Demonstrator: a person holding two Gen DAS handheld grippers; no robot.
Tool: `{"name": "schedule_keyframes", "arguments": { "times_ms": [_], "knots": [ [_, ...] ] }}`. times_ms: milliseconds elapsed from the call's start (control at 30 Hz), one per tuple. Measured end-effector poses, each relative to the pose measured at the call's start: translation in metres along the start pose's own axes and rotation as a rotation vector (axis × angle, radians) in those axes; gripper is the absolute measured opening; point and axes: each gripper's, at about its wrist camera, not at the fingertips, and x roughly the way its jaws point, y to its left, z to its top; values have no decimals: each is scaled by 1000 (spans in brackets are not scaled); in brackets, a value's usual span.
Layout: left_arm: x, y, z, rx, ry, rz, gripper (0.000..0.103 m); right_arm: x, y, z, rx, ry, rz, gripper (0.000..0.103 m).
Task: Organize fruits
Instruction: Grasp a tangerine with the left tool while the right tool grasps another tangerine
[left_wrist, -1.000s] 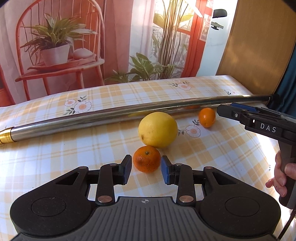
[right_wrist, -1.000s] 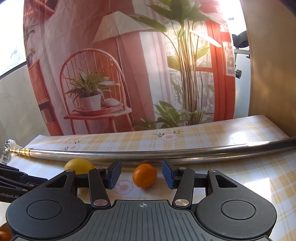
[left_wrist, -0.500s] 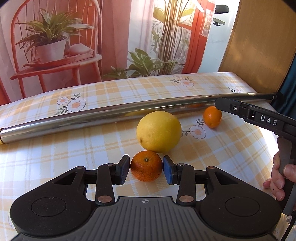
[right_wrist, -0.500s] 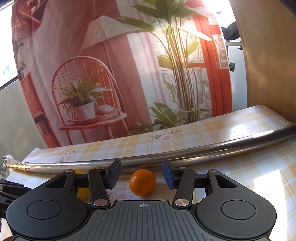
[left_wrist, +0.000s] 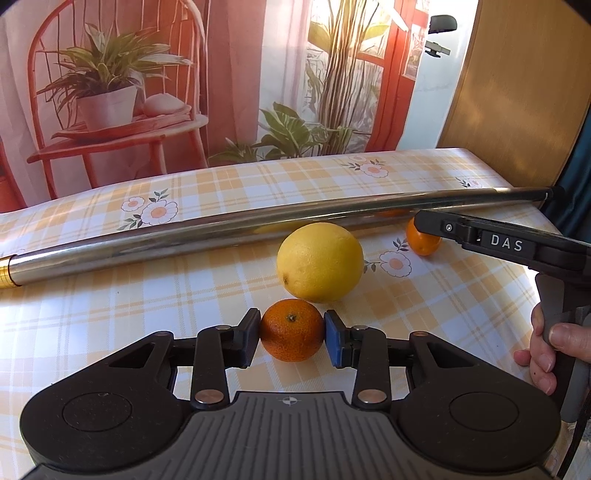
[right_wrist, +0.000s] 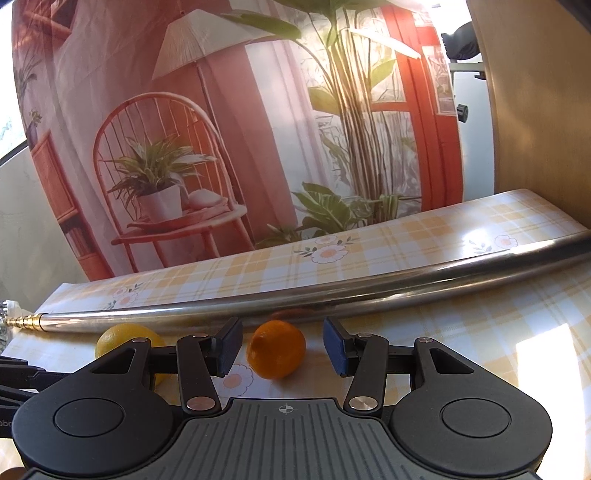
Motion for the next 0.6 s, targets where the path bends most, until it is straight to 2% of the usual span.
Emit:
{"name": "schedule_keyframes", "arguments": {
  "times_ms": [267, 400, 600],
  "knots": [
    [-12, -3, -4, -7, -21, 1, 39, 12, 2, 2, 20, 69, -18, 44],
    [-17, -4, -5, -8, -29, 1, 39, 14, 2, 1, 20, 88, 2, 35],
    [-28, -6, -12, -21, -39, -6, 39, 8, 4, -4, 13, 72, 35, 35]
  ]
}}
